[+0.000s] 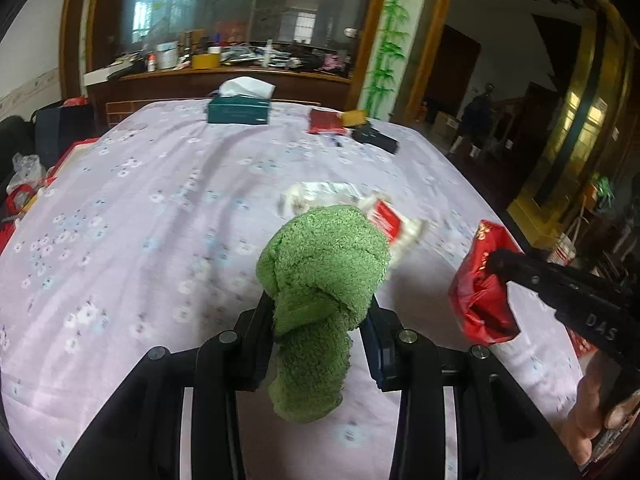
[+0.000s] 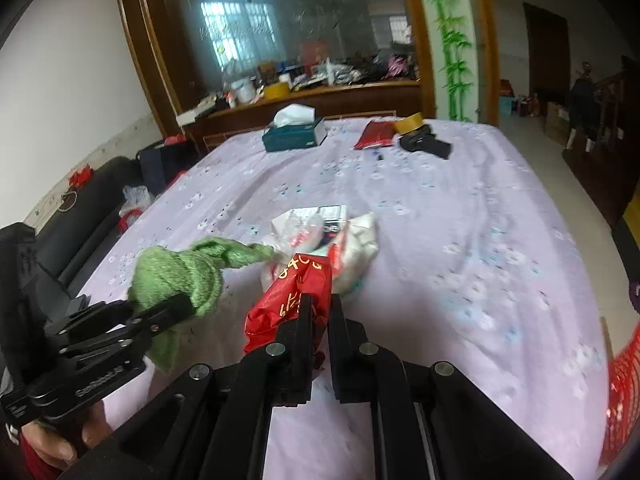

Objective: Collect trash
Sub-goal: 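Grasp the green towel with the left tool while the right tool grasps the red snack bag, then carry the towel and red bag to the red basket and open both tools, then move both empty tools back over the table, then grasp the clear plastic bag with the left tool while the right tool grasps the white paper bag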

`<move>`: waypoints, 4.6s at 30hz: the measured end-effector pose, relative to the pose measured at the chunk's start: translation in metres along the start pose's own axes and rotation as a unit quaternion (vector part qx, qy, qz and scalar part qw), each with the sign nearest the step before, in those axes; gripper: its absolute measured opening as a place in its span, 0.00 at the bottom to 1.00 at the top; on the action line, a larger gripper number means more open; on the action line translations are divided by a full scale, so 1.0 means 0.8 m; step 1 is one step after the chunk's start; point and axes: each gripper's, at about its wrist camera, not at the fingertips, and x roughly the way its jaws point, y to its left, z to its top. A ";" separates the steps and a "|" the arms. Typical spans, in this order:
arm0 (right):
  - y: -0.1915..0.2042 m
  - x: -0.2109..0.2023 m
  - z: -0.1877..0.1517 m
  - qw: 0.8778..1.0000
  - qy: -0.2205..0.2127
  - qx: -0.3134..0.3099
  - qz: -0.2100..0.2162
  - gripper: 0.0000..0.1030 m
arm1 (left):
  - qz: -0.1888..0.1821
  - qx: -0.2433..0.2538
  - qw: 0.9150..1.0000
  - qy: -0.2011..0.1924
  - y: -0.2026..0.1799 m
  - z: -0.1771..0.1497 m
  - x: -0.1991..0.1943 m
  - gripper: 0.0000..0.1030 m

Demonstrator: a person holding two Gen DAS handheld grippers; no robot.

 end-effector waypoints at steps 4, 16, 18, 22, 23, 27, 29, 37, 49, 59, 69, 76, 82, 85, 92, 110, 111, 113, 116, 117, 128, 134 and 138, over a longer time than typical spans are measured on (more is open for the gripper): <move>-0.025 -0.030 -0.025 1.000 -0.010 0.023 -0.011 0.07 | -0.015 0.028 0.999 0.003 -0.038 -0.011 -0.003 0.36; -0.098 -0.091 -0.068 0.994 -0.032 0.092 -0.054 0.07 | -0.070 0.088 0.993 0.020 -0.124 -0.021 0.001 0.36; -0.107 -0.101 -0.070 0.993 -0.039 0.100 -0.056 0.07 | -0.070 0.095 0.993 0.021 -0.136 -0.021 0.002 0.36; -0.119 -0.113 -0.074 0.991 -0.046 0.108 -0.057 0.07 | -0.070 0.106 0.992 0.023 -0.149 -0.022 0.002 0.36; -0.122 -0.116 -0.075 0.991 -0.048 0.109 -0.057 0.07 | -0.069 0.107 0.992 0.023 -0.152 -0.022 0.003 0.36; -0.128 -0.122 -0.078 0.991 -0.052 0.114 -0.057 0.07 | -0.068 0.109 0.991 0.027 -0.157 -0.021 0.003 0.36; -0.131 -0.124 -0.079 0.990 -0.054 0.116 -0.057 0.07 | -0.067 0.112 0.991 0.028 -0.160 -0.020 0.003 0.36; -0.144 -0.132 -0.082 0.988 -0.059 0.129 -0.058 0.07 | -0.064 0.119 0.990 0.029 -0.167 -0.020 0.003 0.36; -0.170 -0.159 -0.093 0.984 -0.075 0.147 -0.068 0.07 | -0.084 0.136 0.987 0.029 -0.201 -0.018 -0.001 0.36; -0.236 -0.223 -0.102 0.968 -0.117 0.189 -0.115 0.07 | -0.146 0.164 0.975 0.037 -0.277 0.005 0.007 0.36; -0.342 -0.290 -0.109 0.936 -0.147 0.244 -0.208 0.07 | -0.228 0.198 0.951 0.062 -0.406 0.015 0.039 0.36; -0.403 -0.286 -0.120 0.922 -0.127 0.269 -0.248 0.08 | -0.278 0.197 0.934 0.111 -0.498 0.003 0.091 0.37; -0.438 -0.268 -0.128 0.920 -0.105 0.283 -0.250 0.09 | -0.269 0.203 0.934 0.118 -0.540 -0.012 0.131 0.51; -0.447 -0.267 -0.132 0.919 -0.100 0.284 -0.256 0.17 | -0.266 0.197 0.937 0.109 -0.540 -0.010 0.132 0.55; -0.429 -0.283 -0.136 0.922 -0.118 0.283 -0.236 0.24 | -0.252 0.197 0.944 0.077 -0.503 0.000 0.099 0.59; -0.232 -0.203 -0.073 0.975 -0.089 0.165 -0.116 0.44 | -0.153 0.120 0.980 0.042 -0.269 0.023 0.017 0.62; -0.221 -0.194 -0.069 0.978 -0.084 0.156 -0.110 0.45 | -0.144 0.112 0.982 0.041 -0.255 0.027 0.015 0.62; -0.201 -0.179 -0.063 0.982 -0.075 0.141 -0.098 0.45 | -0.129 0.094 0.987 0.036 -0.221 0.033 0.012 0.62; -0.170 -0.154 -0.051 0.988 -0.057 0.119 -0.075 0.45 | -0.098 0.067 0.992 0.031 -0.169 0.042 0.008 0.62; -0.161 -0.147 -0.048 0.990 -0.052 0.113 -0.069 0.45 | -0.087 0.056 0.994 0.027 -0.149 0.046 0.006 0.62; -0.078 -0.061 -0.002 0.998 -0.002 0.070 -0.002 0.49 | 0.018 -0.028 0.997 0.067 0.009 0.081 0.085 0.62; -0.062 -0.040 0.007 0.998 0.012 0.061 0.004 0.49 | 0.005 -0.055 0.992 0.110 0.031 0.083 0.144 0.61; -0.062 -0.022 0.016 0.997 0.021 0.069 0.011 0.49 | 0.001 -0.048 0.993 0.108 0.024 0.085 0.164 0.55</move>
